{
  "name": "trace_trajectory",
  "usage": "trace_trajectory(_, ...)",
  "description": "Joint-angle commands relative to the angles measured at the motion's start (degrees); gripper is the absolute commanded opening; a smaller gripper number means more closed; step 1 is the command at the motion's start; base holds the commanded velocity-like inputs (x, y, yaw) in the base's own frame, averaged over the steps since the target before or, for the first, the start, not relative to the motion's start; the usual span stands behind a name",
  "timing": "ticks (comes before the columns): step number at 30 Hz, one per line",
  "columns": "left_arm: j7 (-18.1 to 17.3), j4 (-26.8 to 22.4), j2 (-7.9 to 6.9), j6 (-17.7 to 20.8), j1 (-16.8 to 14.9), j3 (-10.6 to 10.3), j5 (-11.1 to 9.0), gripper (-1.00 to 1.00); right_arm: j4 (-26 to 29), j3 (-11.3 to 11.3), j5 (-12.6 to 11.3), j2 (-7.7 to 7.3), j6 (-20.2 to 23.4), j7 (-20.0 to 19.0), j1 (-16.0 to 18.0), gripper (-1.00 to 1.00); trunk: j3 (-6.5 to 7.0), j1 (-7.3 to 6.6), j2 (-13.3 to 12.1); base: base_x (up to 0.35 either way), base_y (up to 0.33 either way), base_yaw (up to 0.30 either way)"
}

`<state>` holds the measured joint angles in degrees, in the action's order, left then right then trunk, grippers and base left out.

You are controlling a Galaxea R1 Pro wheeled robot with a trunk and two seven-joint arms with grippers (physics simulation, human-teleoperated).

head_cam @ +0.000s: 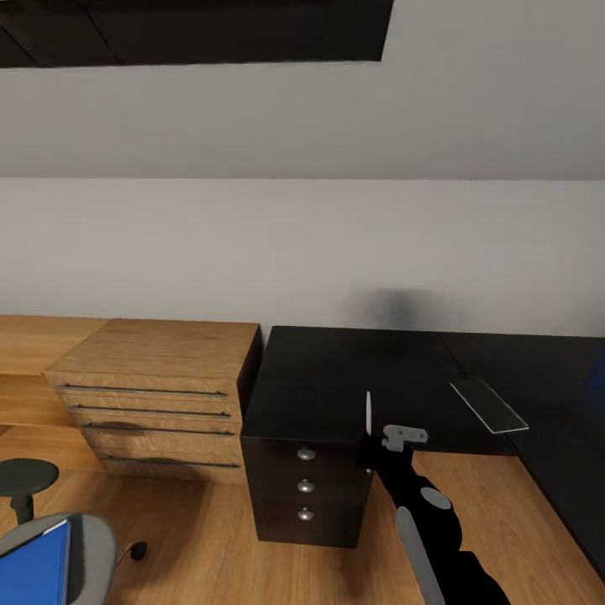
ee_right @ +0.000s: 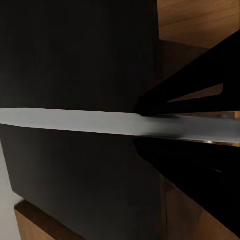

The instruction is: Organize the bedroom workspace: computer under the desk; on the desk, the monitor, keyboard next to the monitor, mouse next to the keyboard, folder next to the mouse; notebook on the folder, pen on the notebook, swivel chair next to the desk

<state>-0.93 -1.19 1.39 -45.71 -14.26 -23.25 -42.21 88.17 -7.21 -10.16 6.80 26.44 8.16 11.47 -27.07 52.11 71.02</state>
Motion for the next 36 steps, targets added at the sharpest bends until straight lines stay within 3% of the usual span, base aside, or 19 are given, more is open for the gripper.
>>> trace_trajectory(1, 0.24, 0.05, 0.34, -0.35, -0.04, -0.47, -0.68, 1.0, -0.26, 0.25, -0.94, -0.34, -0.13, 0.48, 0.21, -1.0, -0.06, 0.03, 0.03, 0.0, 0.0, 0.0)
trace_trajectory(6, 0.31, 0.05, 0.95, -0.3, -0.03, -0.42, -0.68, 1.0, -1.86, 1.52, -1.11, 0.01, -1.67, 0.64, 0.16, -1.0, -0.06, 0.03, 0.03, 0.0, 0.0, 0.0)
trace_trajectory(11, 0.22, 0.05, 1.07, -0.2, -0.03, -0.46, -0.63, 1.0, -3.47, 1.4, -1.31, -0.07, -0.05, 0.66, 0.13, -1.0, -0.06, 0.03, 0.03, 0.12, 0.0, 0.0)
trace_trajectory(36, 0.14, 0.05, 1.0, -0.14, -0.05, -0.48, -0.6, 1.0, -6.42, 1.47, -2.22, -0.47, 0.28, 0.47, 0.13, -1.0, -0.06, 0.03, 0.03, 0.308, 0.0, 0.0)
